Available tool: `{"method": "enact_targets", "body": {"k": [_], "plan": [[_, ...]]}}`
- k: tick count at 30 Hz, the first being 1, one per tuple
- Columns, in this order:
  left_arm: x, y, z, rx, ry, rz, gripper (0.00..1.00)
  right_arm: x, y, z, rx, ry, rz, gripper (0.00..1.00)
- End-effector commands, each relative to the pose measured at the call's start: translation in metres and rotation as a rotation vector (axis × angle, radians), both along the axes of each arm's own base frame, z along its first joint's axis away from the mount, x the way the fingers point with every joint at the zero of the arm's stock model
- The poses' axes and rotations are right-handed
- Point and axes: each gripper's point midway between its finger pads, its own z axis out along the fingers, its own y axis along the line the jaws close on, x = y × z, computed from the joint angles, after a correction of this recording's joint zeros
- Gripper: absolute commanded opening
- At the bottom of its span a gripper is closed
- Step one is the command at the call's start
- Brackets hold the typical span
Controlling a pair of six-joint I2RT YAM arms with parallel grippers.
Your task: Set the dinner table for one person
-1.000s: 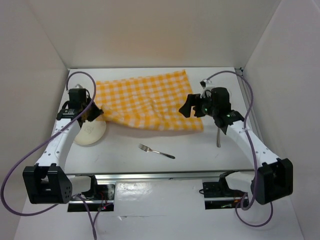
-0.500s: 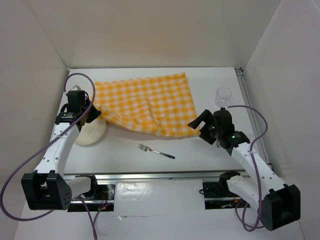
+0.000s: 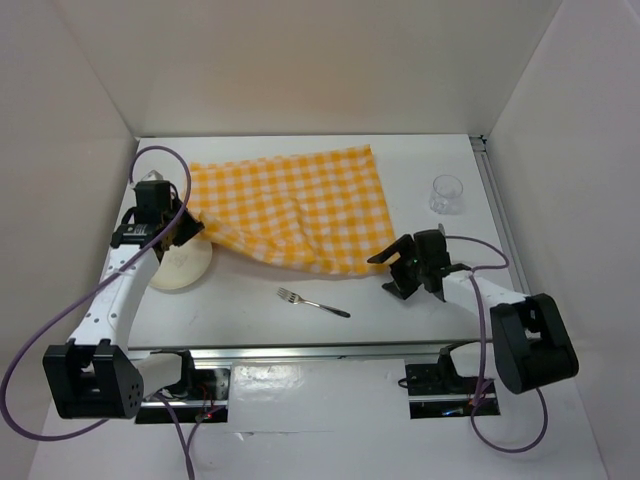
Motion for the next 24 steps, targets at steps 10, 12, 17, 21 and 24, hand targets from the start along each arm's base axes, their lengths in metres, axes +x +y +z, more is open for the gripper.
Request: {"method": "enact_targets", "body": {"k": [10,12,17,21,24], "plan": [[0.025,0.006,0.027,0.013,-0.07,-0.006,0.0,0.095,-0.003,0.012,-0.077,-0.091,-0.126,0.08],[0.043,0.009,0.05,0.042,-0.135,-0.026,0.0,0.122,-0.006,0.033,-0.146,-0.152,-0.115,0.0],[0.111,0.022,0.094,0.014,-0.175,-0.051,0.0,0.247,-0.019,0.209,-0.175,-0.572,-0.135,0.0],[0.161,0.02,0.154,-0.005,-0.287,-0.112,0.0,0.286,-0.03,0.323,-0.201,-0.813,-0.137,0.0],[0.164,0.027,0.197,0.008,-0.386,-0.124,0.0,0.274,-0.041,0.354,-0.232,-0.9,-0.121,0.0]]}}
